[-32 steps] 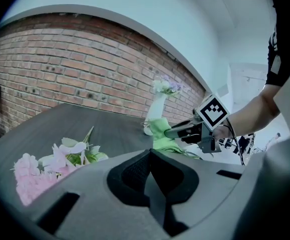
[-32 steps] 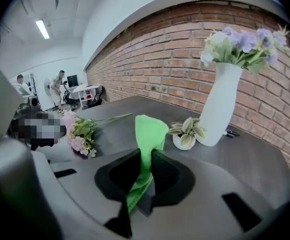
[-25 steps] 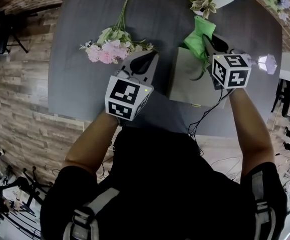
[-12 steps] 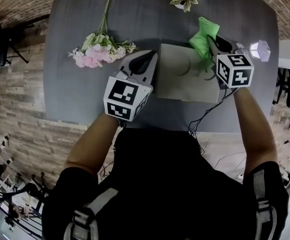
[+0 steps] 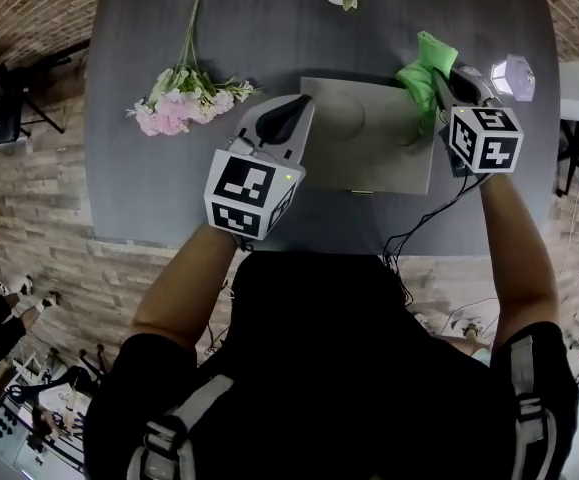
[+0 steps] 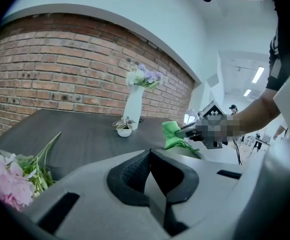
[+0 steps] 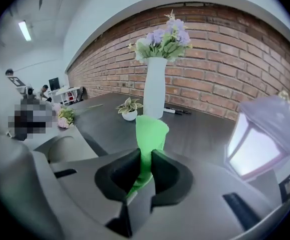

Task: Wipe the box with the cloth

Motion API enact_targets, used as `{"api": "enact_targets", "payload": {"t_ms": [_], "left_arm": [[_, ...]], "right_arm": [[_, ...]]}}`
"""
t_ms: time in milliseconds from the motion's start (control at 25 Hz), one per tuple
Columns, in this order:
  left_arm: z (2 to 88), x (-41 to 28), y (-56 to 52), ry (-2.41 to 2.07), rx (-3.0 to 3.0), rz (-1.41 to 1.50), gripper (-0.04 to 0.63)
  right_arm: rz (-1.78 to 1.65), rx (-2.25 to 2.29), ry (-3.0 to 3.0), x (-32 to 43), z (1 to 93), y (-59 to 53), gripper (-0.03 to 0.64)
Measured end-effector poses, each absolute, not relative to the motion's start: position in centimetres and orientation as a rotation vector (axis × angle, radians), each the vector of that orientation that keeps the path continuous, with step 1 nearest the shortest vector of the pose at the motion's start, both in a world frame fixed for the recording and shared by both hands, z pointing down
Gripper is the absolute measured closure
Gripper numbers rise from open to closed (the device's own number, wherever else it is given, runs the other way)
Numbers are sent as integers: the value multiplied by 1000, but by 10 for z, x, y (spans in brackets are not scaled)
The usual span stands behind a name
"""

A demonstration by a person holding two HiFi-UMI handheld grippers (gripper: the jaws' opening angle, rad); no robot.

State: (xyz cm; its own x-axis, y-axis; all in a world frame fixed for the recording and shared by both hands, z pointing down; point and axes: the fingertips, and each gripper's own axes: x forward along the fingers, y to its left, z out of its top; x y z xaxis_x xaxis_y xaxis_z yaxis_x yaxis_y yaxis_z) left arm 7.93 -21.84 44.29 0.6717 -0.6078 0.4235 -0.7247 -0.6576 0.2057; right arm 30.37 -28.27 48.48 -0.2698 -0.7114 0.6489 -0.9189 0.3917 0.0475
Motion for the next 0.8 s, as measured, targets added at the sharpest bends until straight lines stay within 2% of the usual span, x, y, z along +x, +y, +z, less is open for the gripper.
{"api": "enact_targets", "payload": {"t_ms": [440,800], "left_arm": [[428,104,-207,-1020,2581,528,586],[418,121,-199,-978,2624,550,586]], "right_arm": [[526,1482,-2025,347,495,-256,561],[593,1510,-2023,352,504,-225,561]]}}
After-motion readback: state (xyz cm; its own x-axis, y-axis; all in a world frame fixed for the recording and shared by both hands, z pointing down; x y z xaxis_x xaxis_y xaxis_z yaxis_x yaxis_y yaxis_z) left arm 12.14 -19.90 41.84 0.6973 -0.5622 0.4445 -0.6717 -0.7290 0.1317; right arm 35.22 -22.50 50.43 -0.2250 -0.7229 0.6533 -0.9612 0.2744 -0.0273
